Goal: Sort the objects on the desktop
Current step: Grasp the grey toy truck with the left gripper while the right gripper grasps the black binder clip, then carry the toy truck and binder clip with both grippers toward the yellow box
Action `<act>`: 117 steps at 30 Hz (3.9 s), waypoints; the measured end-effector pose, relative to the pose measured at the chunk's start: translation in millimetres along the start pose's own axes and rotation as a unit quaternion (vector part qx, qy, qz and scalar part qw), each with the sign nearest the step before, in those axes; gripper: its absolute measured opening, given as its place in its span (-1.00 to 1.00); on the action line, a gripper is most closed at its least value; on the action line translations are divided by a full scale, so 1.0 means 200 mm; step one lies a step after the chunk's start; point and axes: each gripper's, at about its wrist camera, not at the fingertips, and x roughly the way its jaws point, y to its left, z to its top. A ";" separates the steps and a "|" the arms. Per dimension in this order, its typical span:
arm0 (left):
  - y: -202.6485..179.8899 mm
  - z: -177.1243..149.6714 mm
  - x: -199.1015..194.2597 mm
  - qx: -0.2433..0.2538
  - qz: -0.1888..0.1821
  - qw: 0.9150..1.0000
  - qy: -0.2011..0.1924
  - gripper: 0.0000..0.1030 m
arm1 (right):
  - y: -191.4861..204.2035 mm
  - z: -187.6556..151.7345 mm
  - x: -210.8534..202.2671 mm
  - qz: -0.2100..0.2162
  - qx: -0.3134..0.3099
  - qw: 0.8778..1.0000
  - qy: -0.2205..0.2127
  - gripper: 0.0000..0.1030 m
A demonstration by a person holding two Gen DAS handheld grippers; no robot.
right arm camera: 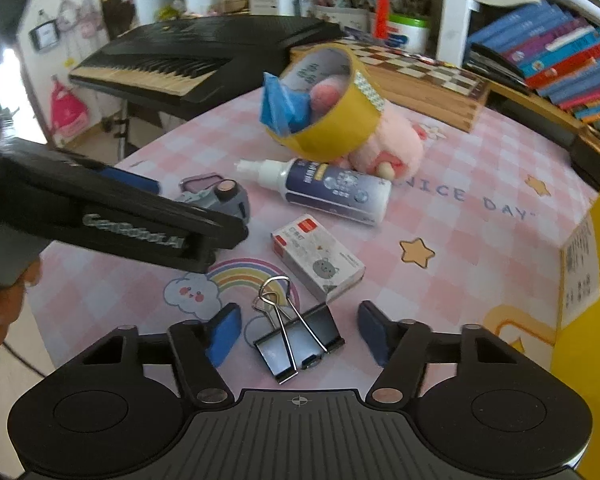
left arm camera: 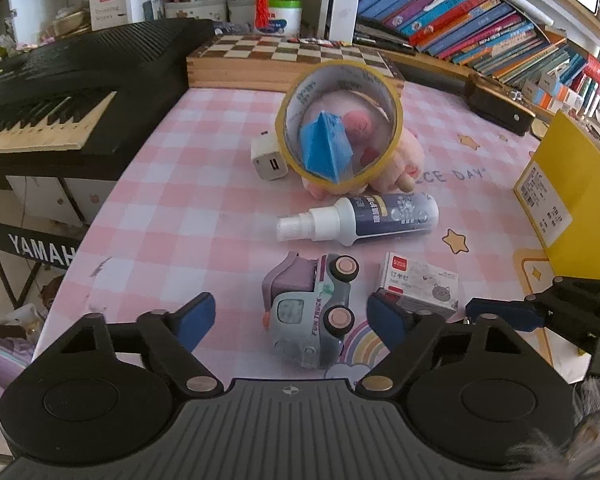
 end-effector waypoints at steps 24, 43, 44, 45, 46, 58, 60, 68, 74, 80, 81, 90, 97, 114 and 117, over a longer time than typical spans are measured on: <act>0.07 -0.04 -0.28 -0.067 -0.052 0.996 -0.040 -0.19 | -0.02 0.01 -0.22 -0.021 0.072 0.997 -0.031 -0.24; 0.04 -0.35 -0.67 -0.071 -0.101 0.991 -0.056 -0.19 | 0.19 -0.19 -0.58 -0.044 0.108 0.991 -0.064 -0.24; 0.03 -0.37 -0.69 -0.071 -0.102 0.991 -0.056 -0.19 | 0.20 -0.21 -0.60 -0.044 0.112 0.991 -0.064 -0.24; 0.03 -0.39 -0.71 -0.069 -0.104 0.991 -0.056 -0.19 | 0.21 -0.23 -0.62 -0.045 0.115 0.990 -0.064 -0.24; 0.03 -0.41 -0.73 -0.067 -0.105 0.991 -0.056 -0.19 | 0.23 -0.25 -0.64 -0.046 0.118 0.990 -0.065 -0.24; -0.06 -0.62 -0.94 -0.031 -0.138 0.988 -0.055 -0.19 | 0.34 -0.50 -0.86 -0.074 0.173 0.980 -0.071 -0.24; -0.08 -0.65 -0.96 -0.026 -0.146 0.987 -0.054 -0.19 | 0.36 -0.54 -0.89 -0.081 0.180 0.977 -0.074 -0.24; -0.16 -0.76 -1.03 0.001 -0.174 0.984 -0.046 -0.20 | 0.42 -0.69 -1.00 -0.104 0.203 0.971 -0.075 -0.24; -0.24 -0.80 -1.04 0.028 -0.200 0.979 -0.037 -0.19 | 0.42 -0.77 -1.07 -0.126 0.228 0.963 -0.072 -0.24; -0.33 -0.81 -1.02 0.054 -0.230 0.971 -0.025 -0.19 | 0.41 -0.85 -1.13 -0.155 0.255 0.952 -0.067 -0.24; -0.35 -0.81 -1.02 0.059 -0.236 0.970 -0.022 -0.20 | 0.40 -0.87 -1.14 -0.160 0.261 0.950 -0.066 -0.24; -0.48 -0.81 -1.00 0.095 -0.269 0.958 -0.009 -0.20 | 0.37 -0.96 -1.22 -0.191 0.295 0.934 -0.065 -0.24; -0.55 -0.81 -0.98 0.107 -0.279 0.954 0.000 -0.20 | 0.33 -0.99 -1.25 -0.197 0.308 0.929 -0.062 -0.24; -0.75 -0.75 -0.92 0.121 -0.283 0.951 0.012 -0.20 | 0.15 -1.04 -1.28 -0.200 0.326 0.922 -0.061 -0.24; -0.80 -0.74 -0.90 0.126 -0.285 0.950 0.016 -0.20 | 0.10 -1.05 -1.29 -0.200 0.330 0.921 -0.060 -0.24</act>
